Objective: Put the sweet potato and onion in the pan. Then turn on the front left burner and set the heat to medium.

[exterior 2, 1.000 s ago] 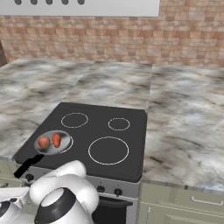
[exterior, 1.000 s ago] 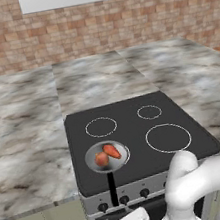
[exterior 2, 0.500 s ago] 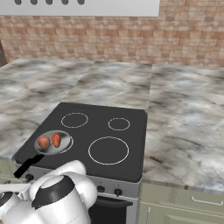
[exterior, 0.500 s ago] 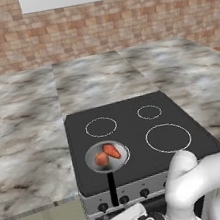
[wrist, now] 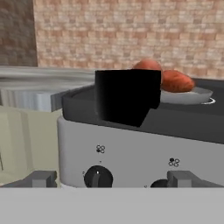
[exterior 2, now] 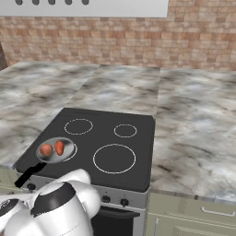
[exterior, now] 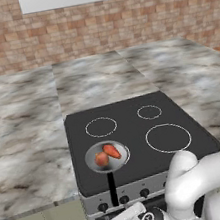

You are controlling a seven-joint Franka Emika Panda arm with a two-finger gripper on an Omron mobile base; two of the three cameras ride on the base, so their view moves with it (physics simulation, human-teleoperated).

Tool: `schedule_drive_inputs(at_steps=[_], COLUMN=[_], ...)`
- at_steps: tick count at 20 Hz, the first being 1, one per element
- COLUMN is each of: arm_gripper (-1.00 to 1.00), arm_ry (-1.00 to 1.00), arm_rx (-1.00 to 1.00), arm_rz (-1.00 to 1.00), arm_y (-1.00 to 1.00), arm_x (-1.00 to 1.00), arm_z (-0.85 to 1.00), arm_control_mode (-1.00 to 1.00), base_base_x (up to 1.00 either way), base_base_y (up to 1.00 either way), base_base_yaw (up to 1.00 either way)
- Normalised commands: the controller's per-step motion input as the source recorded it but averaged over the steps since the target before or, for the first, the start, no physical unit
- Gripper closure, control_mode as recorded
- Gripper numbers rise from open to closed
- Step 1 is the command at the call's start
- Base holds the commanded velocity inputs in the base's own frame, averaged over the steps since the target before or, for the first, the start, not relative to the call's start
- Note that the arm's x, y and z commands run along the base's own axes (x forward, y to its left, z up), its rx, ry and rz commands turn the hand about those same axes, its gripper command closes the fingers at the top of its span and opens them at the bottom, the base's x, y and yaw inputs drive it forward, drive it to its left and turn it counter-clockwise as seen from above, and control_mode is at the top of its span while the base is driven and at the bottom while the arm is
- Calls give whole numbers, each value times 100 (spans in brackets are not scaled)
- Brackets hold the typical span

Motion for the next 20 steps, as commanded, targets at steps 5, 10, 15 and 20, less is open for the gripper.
schedule_drive_inputs(at_steps=[5,10,15,20], arm_gripper=[-100,-100,-100,-100], arm_ry=[2,1,6,11], arm_rx=[2,1,0,0], arm_rz=[0,0,0,0], arm_y=[0,0,0,0], arm_x=[0,5,24,34], arm_z=[-21,-7,-4,-4], arm_control_mode=[-100,-100,-100,-100], base_base_x=[0,0,0,0], base_base_y=[0,0,0,0], base_base_yaw=[0,0,0,0])
